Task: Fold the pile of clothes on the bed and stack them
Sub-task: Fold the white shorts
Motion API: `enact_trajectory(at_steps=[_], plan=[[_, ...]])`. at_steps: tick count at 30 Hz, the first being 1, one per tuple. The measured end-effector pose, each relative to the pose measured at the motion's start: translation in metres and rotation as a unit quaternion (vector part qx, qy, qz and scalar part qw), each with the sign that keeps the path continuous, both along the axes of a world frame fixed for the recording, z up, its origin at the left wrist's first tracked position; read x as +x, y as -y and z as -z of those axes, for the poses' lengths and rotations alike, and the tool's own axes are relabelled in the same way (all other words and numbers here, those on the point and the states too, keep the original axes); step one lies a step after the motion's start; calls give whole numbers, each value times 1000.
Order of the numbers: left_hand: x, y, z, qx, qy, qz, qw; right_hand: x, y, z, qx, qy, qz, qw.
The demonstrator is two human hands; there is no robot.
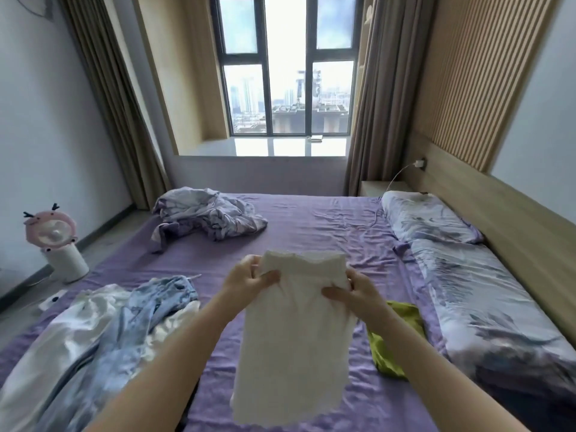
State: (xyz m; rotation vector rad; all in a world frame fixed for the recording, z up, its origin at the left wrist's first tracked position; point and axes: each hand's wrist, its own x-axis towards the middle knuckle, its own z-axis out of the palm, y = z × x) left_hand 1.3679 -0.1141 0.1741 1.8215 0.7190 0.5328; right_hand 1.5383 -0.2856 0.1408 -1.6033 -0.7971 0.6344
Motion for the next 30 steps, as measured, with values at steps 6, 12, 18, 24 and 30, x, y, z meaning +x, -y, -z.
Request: enact_trajectory(at_steps=[6, 12, 18, 24, 30], plan=[[-38, 25, 96, 21, -116, 23, 993, -20, 29, 85, -92, 38, -74, 992], [-55, 39, 149, 114, -308, 86, 941, -29, 45, 121, -171, -92, -160, 968], [-32, -10, 163, 20, -295, 84, 952, -2, 4, 136, -210, -254, -174, 928], [3, -65, 279, 0, -369, 29, 929, 1, -57, 241, -293, -199, -32, 935], [22, -88, 386, -37, -348, -42, 936, 3, -95, 341, -335, -116, 43, 934]])
